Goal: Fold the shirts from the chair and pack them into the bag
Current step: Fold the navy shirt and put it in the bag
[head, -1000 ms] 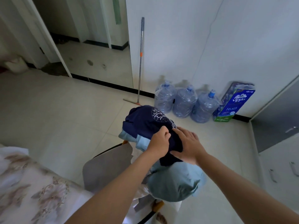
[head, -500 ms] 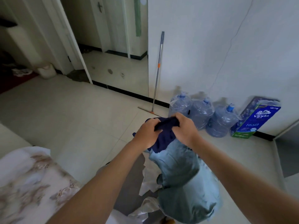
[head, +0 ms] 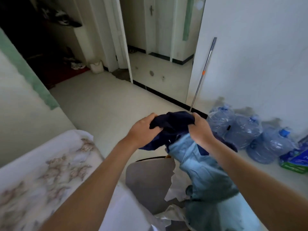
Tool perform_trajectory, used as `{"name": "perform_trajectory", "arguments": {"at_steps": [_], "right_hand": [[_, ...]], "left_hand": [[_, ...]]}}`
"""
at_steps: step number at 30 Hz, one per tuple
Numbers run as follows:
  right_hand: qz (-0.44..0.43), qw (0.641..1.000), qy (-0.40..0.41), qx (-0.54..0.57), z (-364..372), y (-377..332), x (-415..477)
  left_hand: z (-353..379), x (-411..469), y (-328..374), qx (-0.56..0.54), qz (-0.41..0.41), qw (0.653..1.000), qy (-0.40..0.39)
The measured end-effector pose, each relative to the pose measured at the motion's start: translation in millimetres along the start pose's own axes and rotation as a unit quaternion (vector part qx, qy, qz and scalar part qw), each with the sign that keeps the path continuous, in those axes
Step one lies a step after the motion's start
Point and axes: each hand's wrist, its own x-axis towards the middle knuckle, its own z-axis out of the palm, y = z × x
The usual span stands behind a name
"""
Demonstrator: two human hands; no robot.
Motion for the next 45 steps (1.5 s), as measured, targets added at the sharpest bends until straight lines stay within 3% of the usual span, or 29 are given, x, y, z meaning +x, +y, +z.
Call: {"name": "perform_trajectory", "arguments": {"at_steps": [5, 12, 16, 21, 25, 26, 28, 30, 31, 32, 34, 36, 40, 43, 45], "right_hand": [[-0.1, 0.991, -0.092, -0.02, 43.8, -90.4, -33.4], [-0.072, 0.981, -0.18, 0.008, 141.6, -187.2, -95.4], [-0.093, 0.951, -0.293, -0.013, 214.9, -240.6, -132.9], [-0.178, 0.918, -0.333, -0.123, 300.1, -270.1, -172.9], [-0.238, 0.897, -0.307, -0.211, 339.6, -278.9, -191.0], [-0.234, 0.89, -0.333, -0.207, 346.9, -280.6, -194.4], [-0.12, 0.842, -0.503, -0.152, 360.4, -280.9, -201.2], [0.03, 0.727, -0.677, -0.11, 371.4, -278.2, -207.4], [0.047, 0.699, -0.705, -0.108, 378.7, -274.6, -206.7], [0.025, 0.717, -0.687, -0.117, 386.7, -270.3, -204.5], [-0.084, 0.801, -0.57, -0.163, 402.8, -258.2, -194.9], [-0.164, 0.833, -0.489, -0.2, 416.4, -239.3, -176.5], [-0.2, 0.836, -0.458, -0.226, 434.6, -200.8, -143.9], [-0.224, 0.818, -0.462, -0.261, 444.7, -183.6, -139.7], [-0.24, 0.782, -0.483, -0.312, 451.7, -172.2, -143.6]], "left_hand": [[-77.9, -60.2, -42.9, 0.069, -0.045, 0.988, 0.128], [-170.0, -194.5, -131.0, 0.154, -0.186, 0.952, 0.186], [-212.4, -278.1, -193.7, 0.213, -0.285, 0.921, 0.159], [-224.3, -360.4, -278.1, 0.171, -0.344, 0.918, 0.095], [-219.7, -393.6, -327.0, 0.15, -0.353, 0.919, 0.093], [-219.4, -398.8, -334.1, 0.146, -0.364, 0.919, 0.045], [-215.0, -412.0, -343.0, 0.165, -0.393, 0.902, -0.069], [-203.0, -427.9, -354.0, 0.214, -0.414, 0.875, -0.131], [-197.2, -433.2, -357.9, 0.21, -0.427, 0.866, -0.154], [-189.6, -437.3, -359.9, 0.189, -0.433, 0.866, -0.163], [-174.3, -425.9, -365.4, 0.127, -0.438, 0.879, -0.141], [-158.4, -407.2, -373.2, 0.071, -0.427, 0.898, -0.078], [-126.0, -371.4, -384.3, 0.065, -0.408, 0.91, -0.023], [-106.0, -360.5, -390.5, 0.14, -0.417, 0.894, -0.083], [-96.9, -362.6, -395.2, 0.195, -0.439, 0.87, -0.11]]}}
